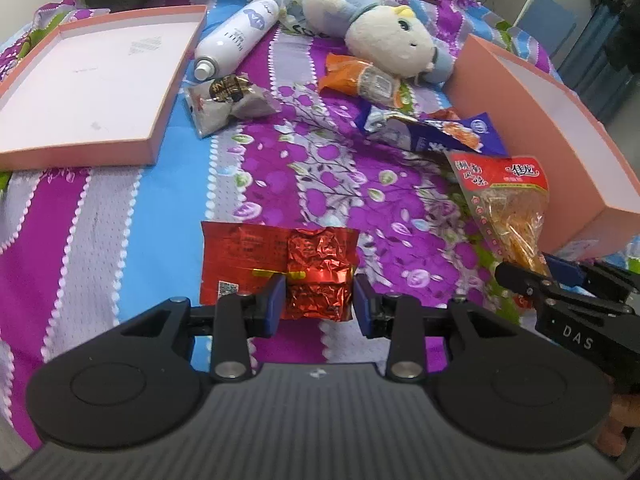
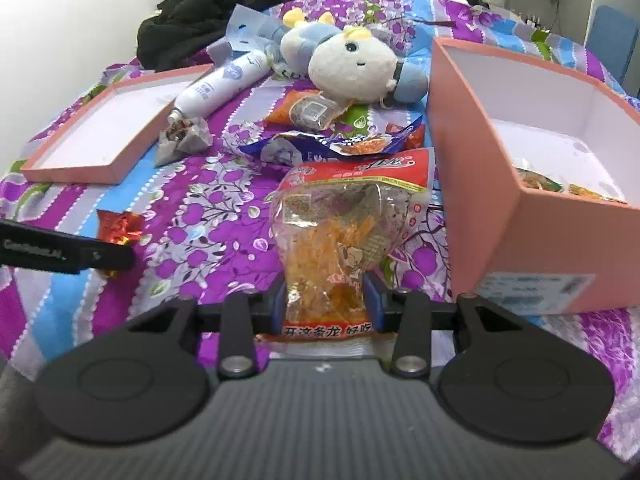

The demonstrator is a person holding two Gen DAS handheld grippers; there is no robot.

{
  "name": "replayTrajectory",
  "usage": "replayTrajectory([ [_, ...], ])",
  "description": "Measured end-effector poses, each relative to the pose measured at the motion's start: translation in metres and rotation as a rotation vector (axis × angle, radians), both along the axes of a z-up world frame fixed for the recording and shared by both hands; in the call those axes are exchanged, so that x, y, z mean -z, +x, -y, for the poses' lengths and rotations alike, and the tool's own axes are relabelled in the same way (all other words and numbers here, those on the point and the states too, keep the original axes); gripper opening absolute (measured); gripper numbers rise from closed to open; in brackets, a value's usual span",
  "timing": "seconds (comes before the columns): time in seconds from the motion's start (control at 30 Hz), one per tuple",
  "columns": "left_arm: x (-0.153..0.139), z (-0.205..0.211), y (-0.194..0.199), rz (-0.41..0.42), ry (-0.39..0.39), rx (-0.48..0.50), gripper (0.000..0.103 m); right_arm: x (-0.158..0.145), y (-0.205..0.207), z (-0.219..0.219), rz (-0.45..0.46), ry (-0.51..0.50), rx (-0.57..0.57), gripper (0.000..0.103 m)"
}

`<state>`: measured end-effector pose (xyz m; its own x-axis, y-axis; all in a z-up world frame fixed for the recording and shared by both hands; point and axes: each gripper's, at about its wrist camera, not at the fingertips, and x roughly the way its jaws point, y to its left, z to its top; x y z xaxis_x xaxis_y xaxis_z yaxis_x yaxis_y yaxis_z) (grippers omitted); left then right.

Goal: Organize snacks
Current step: 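Carry both held snack bags over the deep pink box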

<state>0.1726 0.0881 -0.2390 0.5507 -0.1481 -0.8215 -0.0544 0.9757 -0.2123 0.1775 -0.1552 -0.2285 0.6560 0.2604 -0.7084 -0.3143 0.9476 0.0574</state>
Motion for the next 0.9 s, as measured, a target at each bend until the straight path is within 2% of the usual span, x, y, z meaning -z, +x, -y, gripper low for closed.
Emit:
replayTrajectory([
  [0.2, -0.018, 0.004, -0.019, 0.028, -0.026, -0.018, 0.041, -0.017, -0.023, 0.005, 0.030, 0.011, 0.002, 0.042],
  [0.37, -0.040, 0.016, -0.038, 0.060, -0.036, 0.005, 0.041, -0.034, -0.042, 0.013, 0.046, 0.026, 0.022, 0.042],
  [0.67, -0.087, 0.045, -0.072, 0.126, -0.037, 0.058, 0.041, -0.085, -0.084, 0.039, 0.128, 0.075, 0.084, 0.042],
  [0.9, -0.121, 0.074, -0.088, 0.181, -0.073, 0.108, 0.042, -0.111, -0.108, 0.063, 0.172, 0.114, 0.122, 0.042],
])
